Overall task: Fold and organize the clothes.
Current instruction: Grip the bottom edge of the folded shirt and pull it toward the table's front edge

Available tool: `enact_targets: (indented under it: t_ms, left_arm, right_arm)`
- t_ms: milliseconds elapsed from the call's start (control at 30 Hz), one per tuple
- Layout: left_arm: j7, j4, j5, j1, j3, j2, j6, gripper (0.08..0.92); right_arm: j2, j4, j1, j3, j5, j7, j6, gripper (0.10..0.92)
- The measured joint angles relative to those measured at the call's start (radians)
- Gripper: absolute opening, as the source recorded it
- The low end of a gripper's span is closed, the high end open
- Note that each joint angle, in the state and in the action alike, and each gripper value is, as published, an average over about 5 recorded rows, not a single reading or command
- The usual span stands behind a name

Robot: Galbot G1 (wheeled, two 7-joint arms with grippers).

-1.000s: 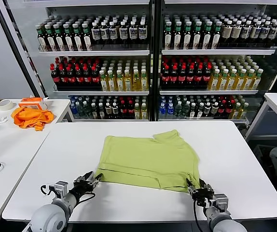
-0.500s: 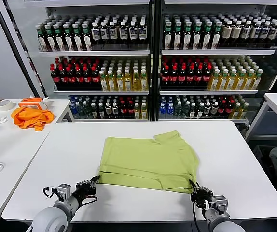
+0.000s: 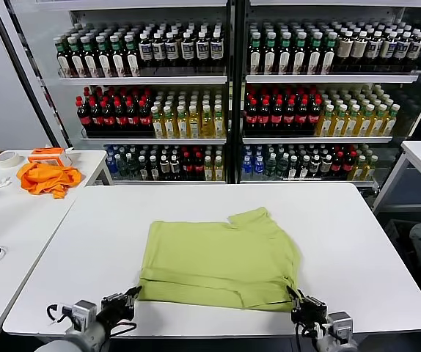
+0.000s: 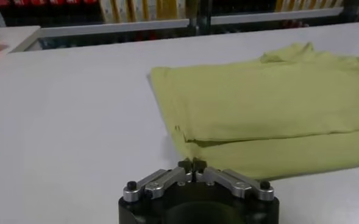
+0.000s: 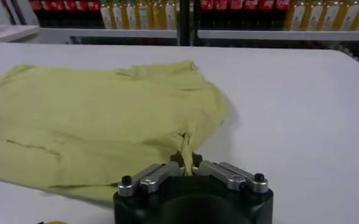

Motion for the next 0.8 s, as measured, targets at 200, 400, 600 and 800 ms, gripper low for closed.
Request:
enact_targets:
  t_ms: [200,400,600,800]
  left_arm:
    - [-0.023,-0.055,0.017,0.071,-0.026,-0.010,0.009,0.082]
    - [-0.035,-0.097,0.031,0.108,-0.041,-0.017,0.027,0.181]
    - [-0.041,-0.136,0.026,0.115,-0.063,-0.013,0.037,0.354]
    - [-0.040,-0.160,-0.001,0.097,-0.092,0.002,0.034,0.528]
  right_arm:
    - [0.014,0.021,-0.033,-0.005,-0.018,0.020,-0.013,0.136]
    - [0.016,0.043,-0.049,0.008,-0.036,0.028,-0.017,0.273]
    - [0.006,0.077,-0.055,0.049,-0.036,0.023,-0.025,0.447]
    - [-0.013,0.113,-0.027,0.098,0.004,0.029,-0.045,0.620]
